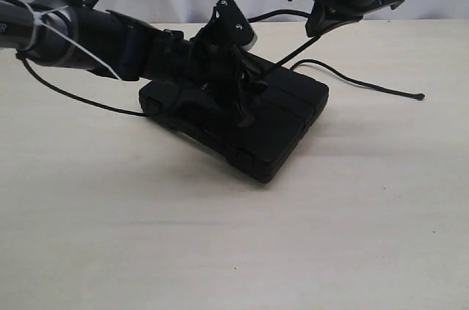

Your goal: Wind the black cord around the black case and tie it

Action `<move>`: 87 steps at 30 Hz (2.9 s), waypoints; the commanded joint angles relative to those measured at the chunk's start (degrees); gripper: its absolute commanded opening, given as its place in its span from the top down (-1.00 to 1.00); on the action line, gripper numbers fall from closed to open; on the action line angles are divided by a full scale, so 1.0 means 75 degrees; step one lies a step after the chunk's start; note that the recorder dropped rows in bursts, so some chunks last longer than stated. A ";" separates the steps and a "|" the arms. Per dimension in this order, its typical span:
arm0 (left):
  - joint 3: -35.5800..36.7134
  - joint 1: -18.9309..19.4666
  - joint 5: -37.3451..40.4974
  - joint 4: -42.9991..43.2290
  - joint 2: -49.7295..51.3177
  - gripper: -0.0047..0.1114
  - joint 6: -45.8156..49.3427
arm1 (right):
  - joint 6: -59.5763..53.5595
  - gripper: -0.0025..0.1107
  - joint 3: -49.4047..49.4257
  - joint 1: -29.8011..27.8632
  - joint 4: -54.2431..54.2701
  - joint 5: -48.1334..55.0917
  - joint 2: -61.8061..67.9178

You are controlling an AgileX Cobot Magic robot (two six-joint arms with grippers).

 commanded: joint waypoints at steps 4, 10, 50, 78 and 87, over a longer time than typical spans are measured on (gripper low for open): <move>0.0347 0.0093 -0.0195 0.0634 -0.0391 0.92 0.0258 | -0.0324 0.44 0.0038 -0.0034 0.0122 0.0329 -0.0089; 0.0347 0.0093 -0.0352 0.0638 -0.0391 0.92 0.0258 | -0.0328 0.08 -0.0034 -0.0068 -0.0581 0.0438 -0.0311; 0.0347 0.0093 -0.0102 0.2743 -0.0376 0.92 0.0258 | -0.4590 0.10 -0.4263 -0.1883 -0.2352 0.1496 0.4695; 0.0347 0.0093 -0.0102 0.2392 -0.0376 0.92 0.0244 | -0.3276 0.88 -0.4268 -0.1883 -0.0683 0.1496 0.4438; 0.0347 0.0093 0.0043 0.2406 -0.0376 0.92 0.0244 | -0.3052 0.88 -0.4268 -0.1883 0.2827 0.1496 0.4361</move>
